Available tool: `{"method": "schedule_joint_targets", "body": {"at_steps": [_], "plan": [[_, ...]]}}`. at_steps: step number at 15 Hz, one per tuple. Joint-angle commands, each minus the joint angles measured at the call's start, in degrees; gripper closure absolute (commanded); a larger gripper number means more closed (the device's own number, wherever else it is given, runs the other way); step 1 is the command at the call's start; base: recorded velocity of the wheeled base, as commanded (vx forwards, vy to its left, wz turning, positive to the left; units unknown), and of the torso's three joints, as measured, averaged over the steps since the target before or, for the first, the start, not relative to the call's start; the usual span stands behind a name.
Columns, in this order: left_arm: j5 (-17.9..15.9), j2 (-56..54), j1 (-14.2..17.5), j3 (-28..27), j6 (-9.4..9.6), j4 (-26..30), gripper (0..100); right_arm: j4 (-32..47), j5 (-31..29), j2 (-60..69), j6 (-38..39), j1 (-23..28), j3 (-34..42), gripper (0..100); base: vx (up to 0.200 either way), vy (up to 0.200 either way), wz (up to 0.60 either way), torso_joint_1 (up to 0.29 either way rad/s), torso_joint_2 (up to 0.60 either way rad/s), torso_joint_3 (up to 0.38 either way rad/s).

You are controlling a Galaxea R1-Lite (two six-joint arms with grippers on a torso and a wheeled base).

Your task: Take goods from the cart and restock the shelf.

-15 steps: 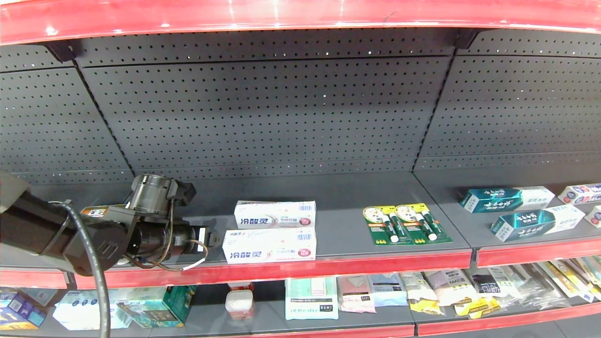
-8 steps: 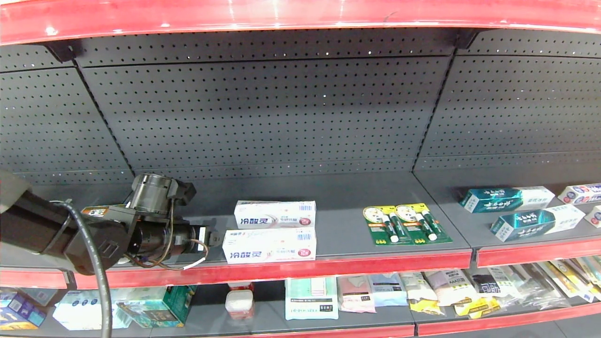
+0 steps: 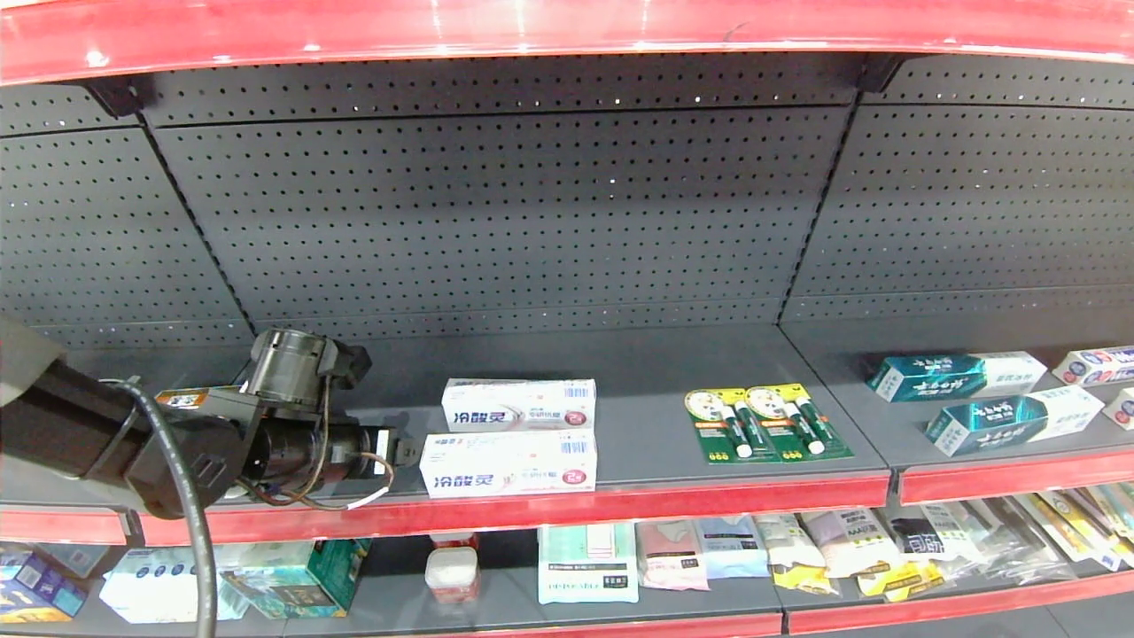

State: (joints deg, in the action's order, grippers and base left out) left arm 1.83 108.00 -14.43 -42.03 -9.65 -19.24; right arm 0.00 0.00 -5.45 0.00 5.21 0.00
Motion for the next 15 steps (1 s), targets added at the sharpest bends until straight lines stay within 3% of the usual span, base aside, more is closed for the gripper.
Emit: {"method": "schedule_joint_targets", "body": {"at_steps": [1,15], "plan": [[0.02,0.02,-0.07,-0.15,-0.01,-0.01,0,0.00,0.00,-0.09,0.00,0.07,0.00,0,0.000,0.000,0.00,0.000,0.00,0.000],[-0.16,0.28,-0.16,-0.15,-0.45,-0.10,0,0.00,0.00,-0.09,0.00,0.07,0.00,0,0.000,0.000,0.00,0.000,0.00,0.000]]}}
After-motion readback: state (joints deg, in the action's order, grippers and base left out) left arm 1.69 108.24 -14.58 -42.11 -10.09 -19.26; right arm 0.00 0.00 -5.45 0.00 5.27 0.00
